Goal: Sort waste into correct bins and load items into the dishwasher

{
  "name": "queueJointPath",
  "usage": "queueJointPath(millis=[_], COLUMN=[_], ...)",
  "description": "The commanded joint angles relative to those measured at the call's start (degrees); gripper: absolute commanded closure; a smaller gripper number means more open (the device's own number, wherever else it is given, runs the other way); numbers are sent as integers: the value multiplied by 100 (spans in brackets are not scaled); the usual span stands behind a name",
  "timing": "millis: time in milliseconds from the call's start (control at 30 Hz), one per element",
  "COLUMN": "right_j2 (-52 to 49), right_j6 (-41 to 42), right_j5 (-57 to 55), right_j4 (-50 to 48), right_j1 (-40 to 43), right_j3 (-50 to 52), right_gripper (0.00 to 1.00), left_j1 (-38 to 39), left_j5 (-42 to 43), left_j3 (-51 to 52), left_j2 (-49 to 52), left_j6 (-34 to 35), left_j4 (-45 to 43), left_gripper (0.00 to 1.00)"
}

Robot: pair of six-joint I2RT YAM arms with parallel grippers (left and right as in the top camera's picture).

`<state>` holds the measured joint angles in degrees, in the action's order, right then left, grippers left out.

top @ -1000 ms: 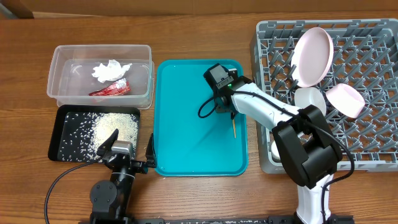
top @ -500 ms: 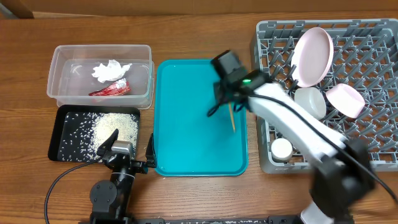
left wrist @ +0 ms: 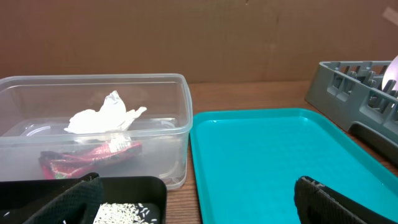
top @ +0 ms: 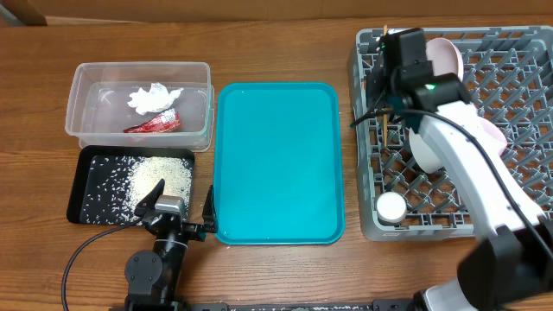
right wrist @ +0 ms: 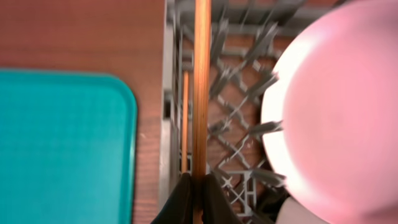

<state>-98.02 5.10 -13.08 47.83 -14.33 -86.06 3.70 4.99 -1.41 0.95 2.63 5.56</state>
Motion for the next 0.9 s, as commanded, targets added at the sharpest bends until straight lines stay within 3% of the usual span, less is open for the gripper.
queueJointPath(millis=[0,33,100,200,867], right_j2=[-365,-376,-332,-105,2778], right_j6=[-216,-214,-214,66,240], right_j5=[20,33,28,31,813], right_j4=[11,28,31,59,667], right_j1=[-17,-33,-96,-179,-1757], right_j3=[59,59,33,-140,-402], right_gripper=[94,88,63,50,43], left_j1=[-31,-31,-31,-31,-31], left_j5=[81,81,81,79,81], left_j3=[46,46,46,46,46], left_j2=[-59,-59,-59,-59,-59], left_j6=[33,33,33,33,33], left_j4=[-26,-26,-26,-24,-24], left_gripper=[0,0,0,0,0])
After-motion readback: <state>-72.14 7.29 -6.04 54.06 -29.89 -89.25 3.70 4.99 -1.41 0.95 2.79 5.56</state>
